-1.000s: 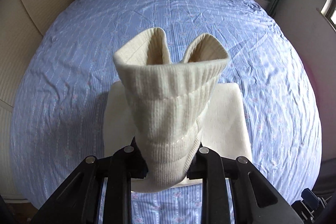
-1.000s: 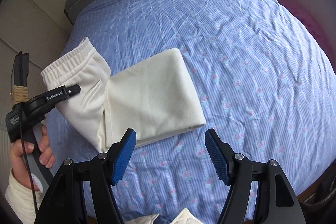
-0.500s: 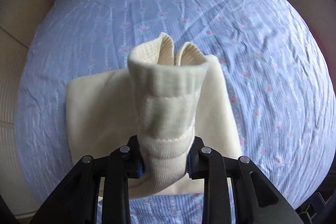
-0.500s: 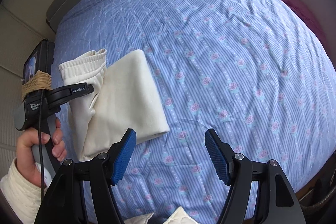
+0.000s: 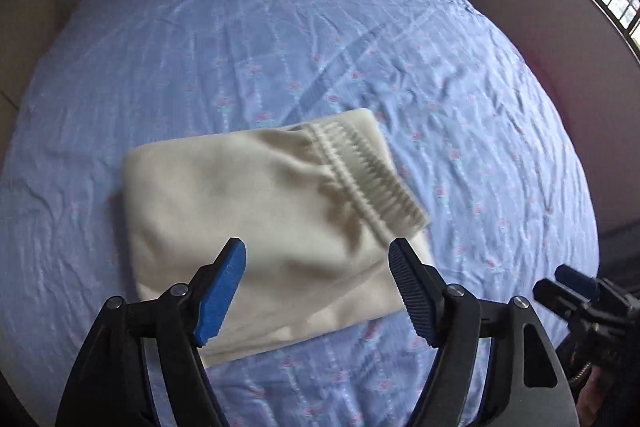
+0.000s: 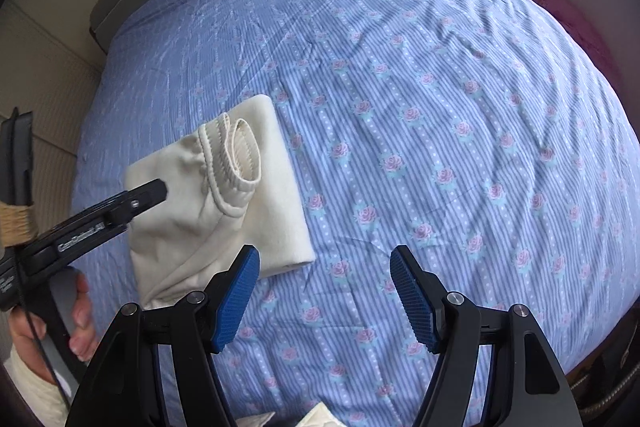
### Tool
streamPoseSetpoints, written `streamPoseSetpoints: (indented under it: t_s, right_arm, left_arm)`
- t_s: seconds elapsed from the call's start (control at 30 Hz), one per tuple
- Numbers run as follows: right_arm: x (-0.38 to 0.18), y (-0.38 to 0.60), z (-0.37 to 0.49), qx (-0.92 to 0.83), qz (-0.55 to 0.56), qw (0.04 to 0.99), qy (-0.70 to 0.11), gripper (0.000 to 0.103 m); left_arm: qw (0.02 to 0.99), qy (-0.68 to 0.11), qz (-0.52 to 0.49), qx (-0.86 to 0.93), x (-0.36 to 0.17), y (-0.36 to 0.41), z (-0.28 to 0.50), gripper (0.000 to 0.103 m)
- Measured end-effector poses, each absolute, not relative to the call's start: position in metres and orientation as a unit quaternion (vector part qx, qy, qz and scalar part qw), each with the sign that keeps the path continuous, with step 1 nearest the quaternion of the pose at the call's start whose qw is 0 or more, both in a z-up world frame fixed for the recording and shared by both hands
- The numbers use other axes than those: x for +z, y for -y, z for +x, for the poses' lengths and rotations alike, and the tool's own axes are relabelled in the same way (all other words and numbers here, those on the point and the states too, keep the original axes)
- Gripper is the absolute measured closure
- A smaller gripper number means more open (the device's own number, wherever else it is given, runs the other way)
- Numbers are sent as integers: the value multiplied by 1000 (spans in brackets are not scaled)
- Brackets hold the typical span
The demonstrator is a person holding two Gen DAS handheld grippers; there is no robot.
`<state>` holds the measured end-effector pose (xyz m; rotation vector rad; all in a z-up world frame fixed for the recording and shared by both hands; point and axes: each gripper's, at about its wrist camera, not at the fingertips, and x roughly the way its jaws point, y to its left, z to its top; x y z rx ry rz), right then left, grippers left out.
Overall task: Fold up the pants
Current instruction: 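Open the left tool and release the waistband, then move the right tool to the waistband and close on it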
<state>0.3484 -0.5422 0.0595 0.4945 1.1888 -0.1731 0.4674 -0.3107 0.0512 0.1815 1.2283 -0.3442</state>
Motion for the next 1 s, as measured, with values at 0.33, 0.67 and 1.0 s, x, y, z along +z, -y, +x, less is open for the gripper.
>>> streamPoseSetpoints:
  t_s: [0.33,0.67,1.0]
  right_arm:
    - [22,492,462,38,153,816,-556,33]
    - [-48,475,528,25,174,757,-629,82]
    - [9,473,462,24,159,801,-577,93]
  left_arm:
    - [813,-578,47,-49,33,216,484,30]
    - [802,-594,21,-58,29,203,474,30]
    - [787,-613,5,-63,17,195,458,30]
